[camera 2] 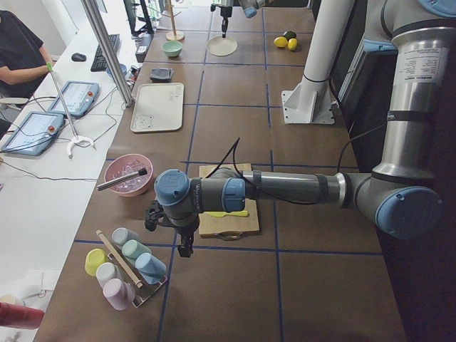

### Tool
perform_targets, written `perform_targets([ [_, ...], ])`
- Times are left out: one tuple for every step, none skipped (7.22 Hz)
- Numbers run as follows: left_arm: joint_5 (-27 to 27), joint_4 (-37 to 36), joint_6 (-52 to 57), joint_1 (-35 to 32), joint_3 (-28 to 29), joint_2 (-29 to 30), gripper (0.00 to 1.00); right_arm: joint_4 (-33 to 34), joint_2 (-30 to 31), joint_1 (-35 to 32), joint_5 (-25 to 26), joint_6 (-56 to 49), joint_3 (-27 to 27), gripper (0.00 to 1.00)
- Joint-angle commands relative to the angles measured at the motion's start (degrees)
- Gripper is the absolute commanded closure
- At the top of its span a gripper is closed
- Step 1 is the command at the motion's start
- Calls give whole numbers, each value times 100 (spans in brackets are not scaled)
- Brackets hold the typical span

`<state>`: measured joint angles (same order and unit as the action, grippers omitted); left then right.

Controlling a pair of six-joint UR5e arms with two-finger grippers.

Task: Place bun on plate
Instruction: 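Carry the white plate with the right gripper to the table center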

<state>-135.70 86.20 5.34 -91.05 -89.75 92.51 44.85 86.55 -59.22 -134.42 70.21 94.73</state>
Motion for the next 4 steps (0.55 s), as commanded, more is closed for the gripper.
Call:
perform_targets([
  [0, -7, -7, 0, -34, -5, 0, 302, -803, 786, 554, 1009, 19, 100],
  [0, -7, -7, 0, -42, -5, 0, 749, -1277, 1172, 905, 1265, 19, 100],
  [0, -7, -7, 0, -60, -14, 0, 1232, -1838, 1768, 1518, 1668, 2, 100],
  [0, -15, -7, 0, -69, -14, 0, 1654, -2331, 2244, 2063, 2054, -51, 100],
])
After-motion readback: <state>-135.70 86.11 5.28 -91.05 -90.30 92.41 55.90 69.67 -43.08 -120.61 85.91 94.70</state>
